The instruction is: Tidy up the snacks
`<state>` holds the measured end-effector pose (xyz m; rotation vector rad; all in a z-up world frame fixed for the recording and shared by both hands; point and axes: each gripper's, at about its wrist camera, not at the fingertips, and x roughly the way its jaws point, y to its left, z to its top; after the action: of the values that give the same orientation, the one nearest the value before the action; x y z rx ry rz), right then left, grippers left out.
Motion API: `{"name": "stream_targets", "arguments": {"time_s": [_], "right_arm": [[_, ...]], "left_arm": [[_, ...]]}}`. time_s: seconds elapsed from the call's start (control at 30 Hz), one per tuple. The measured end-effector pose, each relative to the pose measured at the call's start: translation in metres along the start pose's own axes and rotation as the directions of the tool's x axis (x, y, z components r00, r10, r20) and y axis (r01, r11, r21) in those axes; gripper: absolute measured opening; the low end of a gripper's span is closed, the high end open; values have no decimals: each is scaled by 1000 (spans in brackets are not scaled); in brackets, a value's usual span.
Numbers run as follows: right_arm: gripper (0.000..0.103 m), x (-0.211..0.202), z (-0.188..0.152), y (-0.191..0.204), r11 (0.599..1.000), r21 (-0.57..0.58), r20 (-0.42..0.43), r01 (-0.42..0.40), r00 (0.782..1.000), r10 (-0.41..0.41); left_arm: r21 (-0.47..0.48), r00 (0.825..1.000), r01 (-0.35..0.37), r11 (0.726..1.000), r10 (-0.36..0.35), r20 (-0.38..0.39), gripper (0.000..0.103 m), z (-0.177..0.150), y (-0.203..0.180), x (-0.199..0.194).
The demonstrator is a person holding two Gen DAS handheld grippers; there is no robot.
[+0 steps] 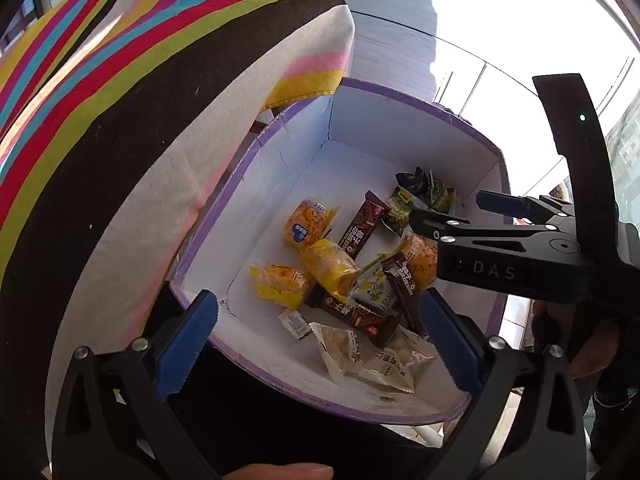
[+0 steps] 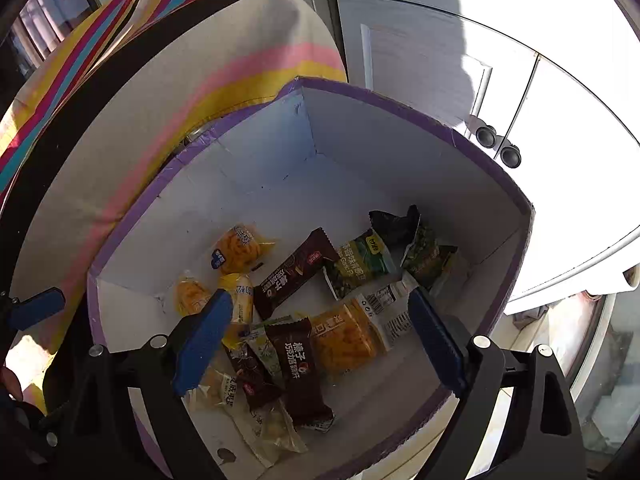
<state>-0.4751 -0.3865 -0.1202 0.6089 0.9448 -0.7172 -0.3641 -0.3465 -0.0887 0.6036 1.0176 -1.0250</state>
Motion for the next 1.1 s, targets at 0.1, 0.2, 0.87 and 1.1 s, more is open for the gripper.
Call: {"name": "stream_targets", "arguments": {"time_s": [0.1, 0.2, 0.87, 1.1], "right_arm": [[86, 2, 0, 0, 1000, 1, -4, 0, 1000, 0], [86, 3, -1, -1, 1000, 5, -7, -1, 1000, 1], [86, 10, -3, -3, 1000, 20, -29, -3, 1000, 3], [86, 10, -4, -3, 1000, 20, -33, 0, 999, 1]], "left_arm": [[-6, 1000, 1, 1000, -1, -4, 100, 0, 1, 1], [-7, 1000, 1, 1000, -1, -6, 100, 0, 1, 1], [-12, 1000, 1, 1000, -2, -20, 100, -2, 2, 5], [-16, 1000, 5, 1000, -5, -15, 100, 0, 1, 4]]}}
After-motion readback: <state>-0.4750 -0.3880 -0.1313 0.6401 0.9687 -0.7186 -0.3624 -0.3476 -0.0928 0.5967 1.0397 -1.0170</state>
